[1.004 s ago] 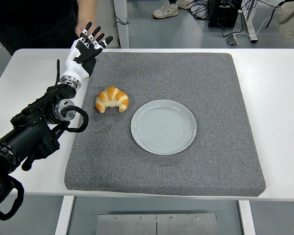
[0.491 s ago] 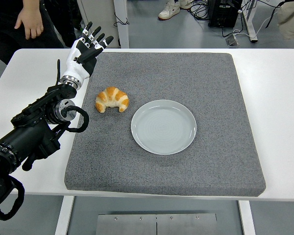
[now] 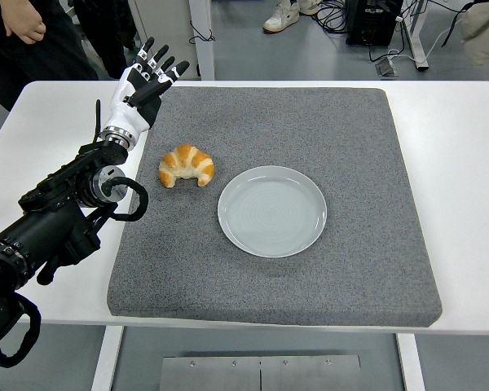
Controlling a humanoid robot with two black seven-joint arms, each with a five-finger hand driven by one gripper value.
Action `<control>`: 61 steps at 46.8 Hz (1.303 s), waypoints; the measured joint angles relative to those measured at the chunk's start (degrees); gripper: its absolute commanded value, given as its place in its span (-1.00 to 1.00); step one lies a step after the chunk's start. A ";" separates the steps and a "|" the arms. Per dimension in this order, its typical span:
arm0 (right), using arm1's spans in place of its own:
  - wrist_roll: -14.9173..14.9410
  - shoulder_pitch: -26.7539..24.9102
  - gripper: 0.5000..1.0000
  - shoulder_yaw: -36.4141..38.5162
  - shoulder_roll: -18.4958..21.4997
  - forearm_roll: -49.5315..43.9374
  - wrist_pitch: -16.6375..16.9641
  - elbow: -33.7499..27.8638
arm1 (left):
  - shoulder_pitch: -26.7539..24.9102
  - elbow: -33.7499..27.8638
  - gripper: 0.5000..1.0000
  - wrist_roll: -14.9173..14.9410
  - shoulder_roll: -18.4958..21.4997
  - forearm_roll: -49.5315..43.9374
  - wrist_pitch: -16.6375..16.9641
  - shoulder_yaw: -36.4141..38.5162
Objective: Place the bread on the plate
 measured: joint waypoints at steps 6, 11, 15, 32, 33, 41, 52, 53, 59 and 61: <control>0.00 0.03 1.00 0.00 0.00 -0.02 0.00 0.00 | -0.09 0.00 0.85 0.02 0.02 0.00 0.01 0.00; 0.00 0.02 1.00 0.00 0.00 -0.02 0.00 0.00 | -0.15 -0.04 0.85 0.17 0.02 0.00 0.01 0.00; 0.00 0.03 1.00 0.00 0.00 -0.02 0.00 0.00 | -0.25 -0.22 0.85 0.18 0.03 0.00 0.01 0.00; 0.00 0.03 1.00 -0.09 0.00 0.00 -0.11 0.00 | -0.30 -1.10 0.83 0.92 0.18 0.02 0.08 -0.03; 0.00 0.03 1.00 -0.09 0.00 0.00 -0.11 0.00 | -0.35 -1.11 0.83 0.95 0.18 0.02 0.21 -0.03; 0.00 0.02 1.00 -0.10 0.00 0.00 -0.11 0.00 | -0.72 -3.55 0.83 3.04 0.87 0.00 1.82 -0.02; 0.00 -0.01 1.00 -0.05 0.00 0.00 -0.11 0.00 | -0.82 -19.51 0.83 7.80 9.29 0.08 10.99 1.01; 0.01 0.01 1.00 -0.03 0.00 0.00 -0.12 0.00 | -0.84 -21.18 0.83 8.27 10.15 0.09 11.73 1.39; 0.00 0.04 1.00 0.00 0.00 0.00 -0.11 0.00 | -2.08 -31.52 0.82 10.78 16.43 0.10 16.10 5.87; -0.01 0.01 1.00 0.00 0.00 0.00 -0.11 0.00 | -2.90 -33.70 0.82 11.68 18.00 0.09 16.76 7.26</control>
